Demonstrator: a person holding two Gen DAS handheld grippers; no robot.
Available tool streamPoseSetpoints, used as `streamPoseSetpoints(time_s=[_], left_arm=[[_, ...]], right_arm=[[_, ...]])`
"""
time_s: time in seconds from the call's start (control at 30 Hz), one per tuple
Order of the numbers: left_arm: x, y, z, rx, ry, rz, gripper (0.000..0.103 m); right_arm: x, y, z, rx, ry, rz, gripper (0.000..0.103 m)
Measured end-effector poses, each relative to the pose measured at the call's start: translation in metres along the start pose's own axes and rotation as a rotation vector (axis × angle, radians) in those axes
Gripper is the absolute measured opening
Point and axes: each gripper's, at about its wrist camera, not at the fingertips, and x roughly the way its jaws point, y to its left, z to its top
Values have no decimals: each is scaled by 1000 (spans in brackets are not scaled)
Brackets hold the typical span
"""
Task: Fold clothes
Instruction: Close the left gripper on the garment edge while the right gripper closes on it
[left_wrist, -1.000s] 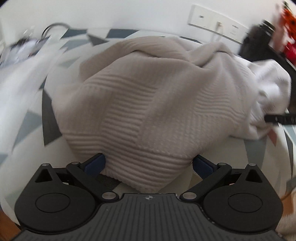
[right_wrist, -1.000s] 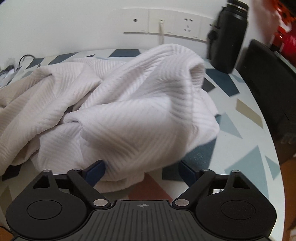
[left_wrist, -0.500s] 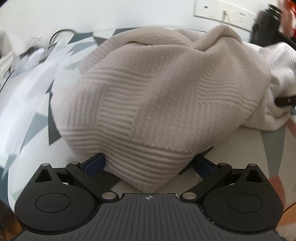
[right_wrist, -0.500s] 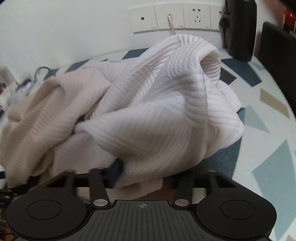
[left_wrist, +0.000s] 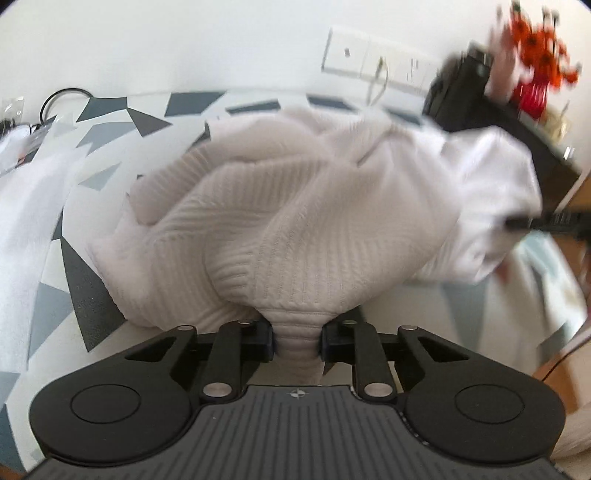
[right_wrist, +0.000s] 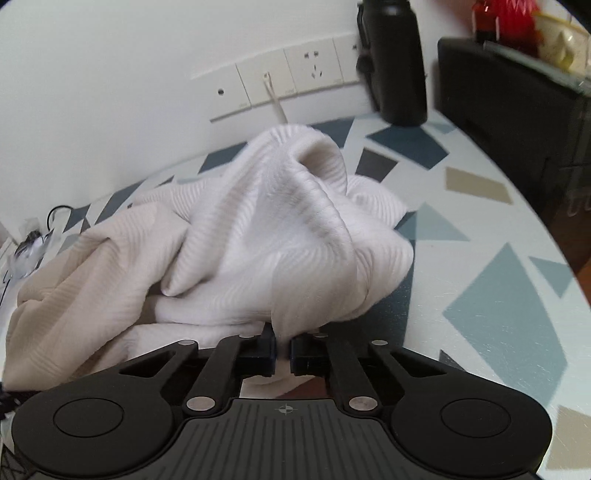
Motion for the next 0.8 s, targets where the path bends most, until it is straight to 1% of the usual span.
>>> streamPoseSetpoints(time_s=[0.1, 0.13, 0.17, 0.27, 0.3, 0.37, 0.47, 0.57, 0.7, 0.8], left_arm=[[-21, 16, 15, -43, -69, -73, 20], [-29, 21, 23, -33, -94, -91, 20], [-35, 24, 31, -11, -119, -97, 20], [-54, 30, 51, 79, -207, -83, 20], [-60, 33, 55, 84, -233, -87, 20], [-72, 47, 62, 41, -284, -113, 20], [-84, 69, 62, 2, -332, -123, 20], [-93, 91, 53, -9, -334, -123, 20], [-84, 109, 30, -14, -261, -143, 20], [-71, 116, 12, -36, -198, -150, 20]], right_arm=[[-17, 15, -1, -5, -30, -15, 5], [-23, 21, -1, -8, -42, -20, 5], [-29, 27, 1, -8, -54, -24, 5], [-49, 47, 8, -10, -97, -32, 5], [-56, 54, 12, -16, -113, -35, 5], [-69, 71, 17, -36, -137, -37, 5], [-90, 100, 21, -83, -168, -29, 5], [-106, 132, 21, -151, -197, 5, 4], [-111, 169, 21, -204, -238, 64, 4], [-93, 189, 23, -228, -225, 74, 4]])
